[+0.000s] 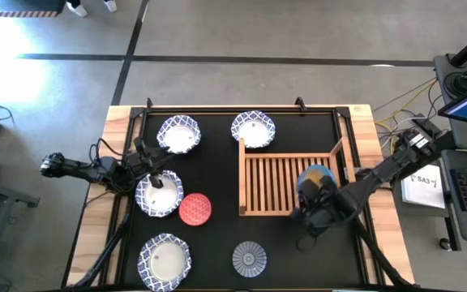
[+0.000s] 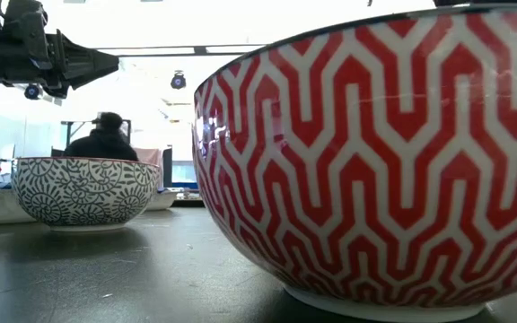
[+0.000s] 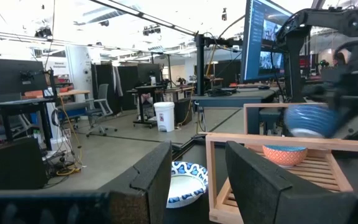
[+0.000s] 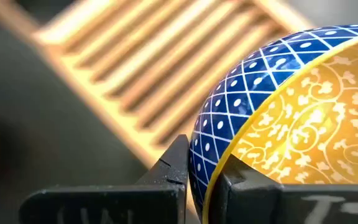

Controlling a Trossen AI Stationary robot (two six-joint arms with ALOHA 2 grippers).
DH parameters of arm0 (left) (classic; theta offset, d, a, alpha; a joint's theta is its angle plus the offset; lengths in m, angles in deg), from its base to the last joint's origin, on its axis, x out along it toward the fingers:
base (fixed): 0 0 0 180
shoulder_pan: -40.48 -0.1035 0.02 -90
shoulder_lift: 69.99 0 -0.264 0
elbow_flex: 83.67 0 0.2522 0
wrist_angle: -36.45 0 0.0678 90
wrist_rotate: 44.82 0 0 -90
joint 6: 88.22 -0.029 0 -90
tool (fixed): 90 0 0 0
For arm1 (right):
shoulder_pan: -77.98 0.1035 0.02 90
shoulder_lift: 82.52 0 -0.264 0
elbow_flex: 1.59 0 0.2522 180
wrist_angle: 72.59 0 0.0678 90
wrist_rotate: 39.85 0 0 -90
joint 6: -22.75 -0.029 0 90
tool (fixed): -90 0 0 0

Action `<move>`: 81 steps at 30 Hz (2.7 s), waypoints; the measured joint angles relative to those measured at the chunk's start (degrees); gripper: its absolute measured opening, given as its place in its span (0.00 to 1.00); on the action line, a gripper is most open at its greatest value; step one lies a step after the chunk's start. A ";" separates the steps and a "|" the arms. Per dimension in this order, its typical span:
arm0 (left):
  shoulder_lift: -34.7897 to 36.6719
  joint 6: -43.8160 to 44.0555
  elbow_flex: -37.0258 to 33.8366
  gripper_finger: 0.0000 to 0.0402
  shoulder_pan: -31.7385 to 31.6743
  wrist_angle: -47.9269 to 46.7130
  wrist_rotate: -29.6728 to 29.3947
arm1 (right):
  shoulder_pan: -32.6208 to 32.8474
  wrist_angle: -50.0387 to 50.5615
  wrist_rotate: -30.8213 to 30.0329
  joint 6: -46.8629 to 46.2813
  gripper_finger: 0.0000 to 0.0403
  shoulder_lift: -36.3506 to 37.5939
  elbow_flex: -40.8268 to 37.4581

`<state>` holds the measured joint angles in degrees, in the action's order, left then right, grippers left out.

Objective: Place and stack bowls onto a shelf
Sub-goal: Stack the yellow patterned bowl on top of the light blue patterned bowl on the shelf

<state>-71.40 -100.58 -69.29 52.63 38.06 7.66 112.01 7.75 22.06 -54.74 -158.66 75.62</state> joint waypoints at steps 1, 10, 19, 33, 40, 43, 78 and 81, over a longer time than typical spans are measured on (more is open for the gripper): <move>0.00 0.00 0.00 0.34 0.02 0.01 0.00 | -0.85 2.56 0.12 -0.43 0.03 0.21 -0.10; 0.00 0.00 0.00 0.34 0.02 0.01 0.00 | -7.75 7.98 10.00 5.13 0.03 -1.87 -1.12; 0.00 0.00 0.00 0.34 0.00 0.01 0.00 | -11.77 10.13 13.90 10.78 0.03 -5.42 -1.60; 0.00 0.00 0.00 0.34 0.01 0.01 0.00 | -12.71 10.87 16.08 12.14 0.03 -5.74 -1.75; 0.00 0.00 0.00 0.34 0.01 0.01 0.00 | -12.71 10.85 15.97 11.52 0.03 -5.80 -4.00; 0.00 0.00 0.00 0.34 0.02 0.01 0.00 | -12.71 10.83 15.99 10.89 0.03 -5.81 -5.49; 0.00 0.00 0.00 0.34 0.01 0.00 0.00 | -14.64 7.62 13.03 13.58 0.12 -5.74 -6.04; 0.00 0.00 0.00 0.34 0.02 0.00 0.00 | -14.96 7.64 13.08 14.16 0.12 -5.74 -6.04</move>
<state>-71.40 -100.58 -69.29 52.64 38.06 7.66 97.05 15.39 35.14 -40.58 -164.40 69.58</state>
